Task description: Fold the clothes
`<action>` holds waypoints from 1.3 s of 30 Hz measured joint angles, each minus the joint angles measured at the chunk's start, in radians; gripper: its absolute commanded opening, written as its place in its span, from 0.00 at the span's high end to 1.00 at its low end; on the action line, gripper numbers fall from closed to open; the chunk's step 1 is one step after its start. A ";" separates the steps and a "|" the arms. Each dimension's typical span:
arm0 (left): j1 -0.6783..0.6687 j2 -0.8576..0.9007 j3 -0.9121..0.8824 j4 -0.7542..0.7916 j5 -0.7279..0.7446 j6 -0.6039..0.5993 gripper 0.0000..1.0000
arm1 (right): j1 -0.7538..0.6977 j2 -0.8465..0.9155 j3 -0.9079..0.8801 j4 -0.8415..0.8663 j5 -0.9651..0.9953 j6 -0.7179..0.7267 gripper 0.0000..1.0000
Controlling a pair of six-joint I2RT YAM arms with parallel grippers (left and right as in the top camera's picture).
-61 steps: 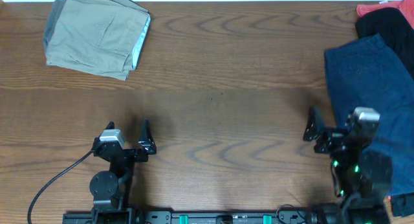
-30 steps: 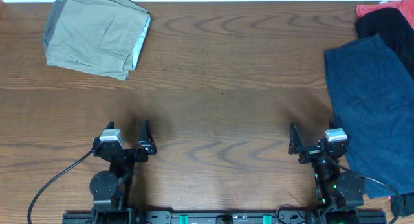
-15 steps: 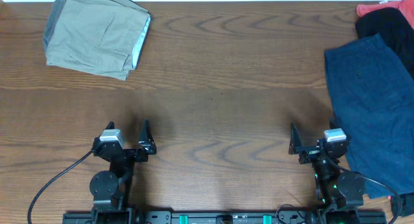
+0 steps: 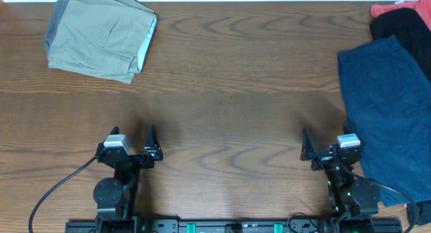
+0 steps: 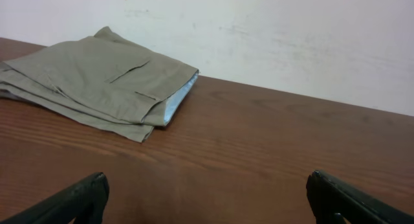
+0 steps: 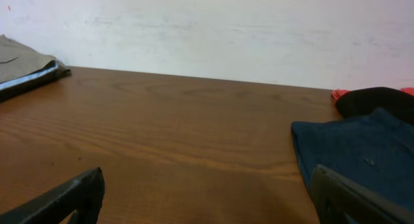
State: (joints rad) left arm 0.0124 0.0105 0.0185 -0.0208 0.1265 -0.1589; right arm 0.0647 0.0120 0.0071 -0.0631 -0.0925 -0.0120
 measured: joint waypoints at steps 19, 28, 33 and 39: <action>0.000 0.000 0.000 0.000 0.000 0.000 0.02 | 0.000 0.000 0.000 0.000 0.003 0.000 0.01; 0.000 0.000 0.000 0.000 0.000 0.000 0.02 | 0.000 0.000 0.000 0.000 0.003 0.000 0.01; 0.000 0.000 0.000 0.000 0.000 0.000 0.02 | 0.000 0.000 0.000 0.000 0.003 0.000 0.01; 0.000 0.000 0.000 0.000 0.000 0.000 0.02 | 0.000 0.000 0.000 0.000 0.003 0.000 0.01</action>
State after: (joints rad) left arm 0.0124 0.0105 0.0185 -0.0208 0.1265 -0.1589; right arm 0.0647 0.0120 0.0071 -0.0631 -0.0898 -0.0120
